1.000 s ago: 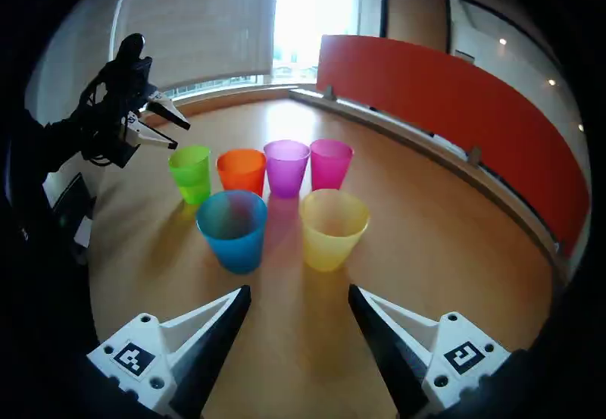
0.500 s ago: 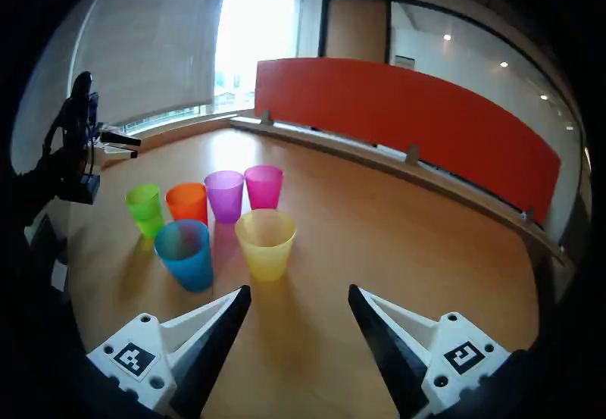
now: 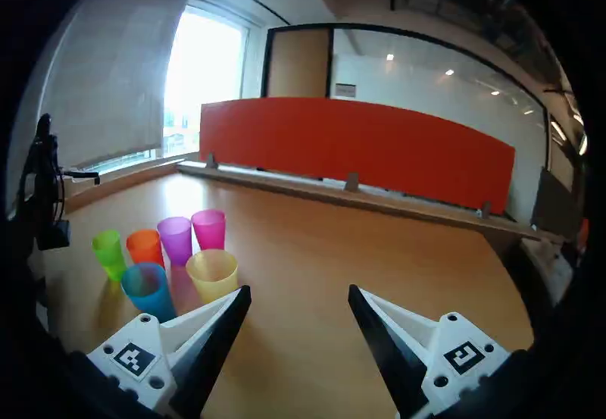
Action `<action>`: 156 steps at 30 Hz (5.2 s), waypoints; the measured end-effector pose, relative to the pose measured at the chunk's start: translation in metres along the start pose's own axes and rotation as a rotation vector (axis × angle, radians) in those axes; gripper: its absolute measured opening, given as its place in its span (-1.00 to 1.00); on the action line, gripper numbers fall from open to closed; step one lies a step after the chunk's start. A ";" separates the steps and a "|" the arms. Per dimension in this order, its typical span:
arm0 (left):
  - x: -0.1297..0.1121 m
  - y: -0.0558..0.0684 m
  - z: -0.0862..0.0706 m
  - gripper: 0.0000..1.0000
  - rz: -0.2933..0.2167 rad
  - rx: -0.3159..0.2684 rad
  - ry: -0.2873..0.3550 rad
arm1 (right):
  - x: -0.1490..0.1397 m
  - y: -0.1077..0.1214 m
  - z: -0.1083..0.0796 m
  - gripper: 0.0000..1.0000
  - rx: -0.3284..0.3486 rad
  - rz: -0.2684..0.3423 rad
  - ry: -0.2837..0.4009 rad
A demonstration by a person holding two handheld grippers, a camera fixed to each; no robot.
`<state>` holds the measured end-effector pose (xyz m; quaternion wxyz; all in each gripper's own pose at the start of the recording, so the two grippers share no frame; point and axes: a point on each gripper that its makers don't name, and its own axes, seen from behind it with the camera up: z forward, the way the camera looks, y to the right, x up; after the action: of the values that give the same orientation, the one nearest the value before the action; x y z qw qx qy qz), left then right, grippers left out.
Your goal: Pour water
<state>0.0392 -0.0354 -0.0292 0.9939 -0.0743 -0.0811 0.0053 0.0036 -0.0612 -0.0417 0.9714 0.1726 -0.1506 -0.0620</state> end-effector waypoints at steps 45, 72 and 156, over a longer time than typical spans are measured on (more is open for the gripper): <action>0.003 0.042 0.011 0.71 -0.066 0.065 0.139 | 0.037 0.040 0.006 1.00 -0.274 0.105 0.252; -0.007 0.027 0.017 0.70 -0.012 0.202 0.204 | 0.039 0.050 0.002 0.99 -0.320 0.145 0.243; -0.034 0.020 0.040 0.71 -0.014 0.195 0.162 | 0.033 0.050 -0.003 1.00 -0.355 0.072 0.314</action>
<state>-0.0005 -0.0109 0.0012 0.9997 0.0231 -0.0001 0.0001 0.0394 -0.0194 -0.0174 0.9996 0.0012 0.0093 -0.0250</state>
